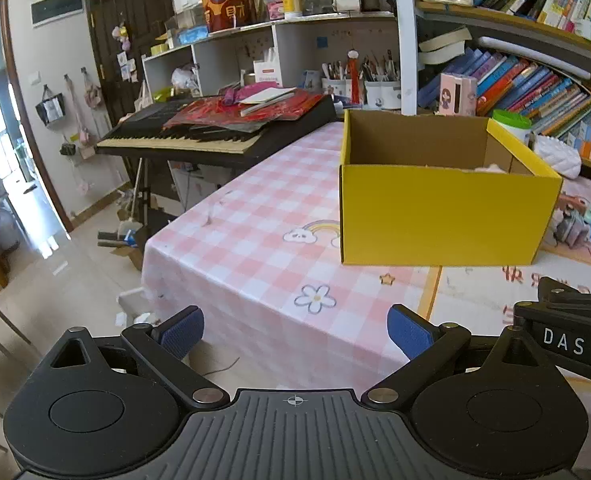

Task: Organize objects
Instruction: 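Withdraw both grippers from the box back toward the items on the mat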

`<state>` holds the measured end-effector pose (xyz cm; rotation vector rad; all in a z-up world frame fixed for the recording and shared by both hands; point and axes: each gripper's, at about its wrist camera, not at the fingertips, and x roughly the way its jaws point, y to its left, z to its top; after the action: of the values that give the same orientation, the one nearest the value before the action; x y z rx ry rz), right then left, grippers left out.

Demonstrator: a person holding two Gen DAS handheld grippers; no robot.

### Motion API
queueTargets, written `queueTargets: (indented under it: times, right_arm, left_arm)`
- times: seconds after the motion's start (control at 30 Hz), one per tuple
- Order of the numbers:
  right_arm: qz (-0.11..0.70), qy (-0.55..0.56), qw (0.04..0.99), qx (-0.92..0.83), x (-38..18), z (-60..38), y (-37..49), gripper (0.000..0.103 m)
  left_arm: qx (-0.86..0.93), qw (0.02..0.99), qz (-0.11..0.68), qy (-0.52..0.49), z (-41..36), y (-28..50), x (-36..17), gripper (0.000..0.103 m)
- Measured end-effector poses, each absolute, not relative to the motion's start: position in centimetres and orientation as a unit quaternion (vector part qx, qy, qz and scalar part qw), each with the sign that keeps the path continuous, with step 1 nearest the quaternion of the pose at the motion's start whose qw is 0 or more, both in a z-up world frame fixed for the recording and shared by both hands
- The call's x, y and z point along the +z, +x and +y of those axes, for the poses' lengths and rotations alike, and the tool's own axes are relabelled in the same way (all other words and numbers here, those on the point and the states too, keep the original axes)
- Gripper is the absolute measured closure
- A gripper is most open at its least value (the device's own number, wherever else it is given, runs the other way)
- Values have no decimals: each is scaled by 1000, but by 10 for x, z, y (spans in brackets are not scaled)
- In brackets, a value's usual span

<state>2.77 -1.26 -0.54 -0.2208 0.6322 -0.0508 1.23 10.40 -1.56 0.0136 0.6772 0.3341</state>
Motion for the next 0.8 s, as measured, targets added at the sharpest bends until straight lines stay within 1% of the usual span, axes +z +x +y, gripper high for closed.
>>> queueTargets:
  times: [0.37,0.8]
  right_arm:
    - [321,-107,940,-44,-11,-13,1,0]
    - [336,-93,932,-96,-17,-41,-12,0]
  left_arm:
    - [153,928,340,18,102,-6,-22,3]
    - [104,931,348,42,76,-6,-28,3]
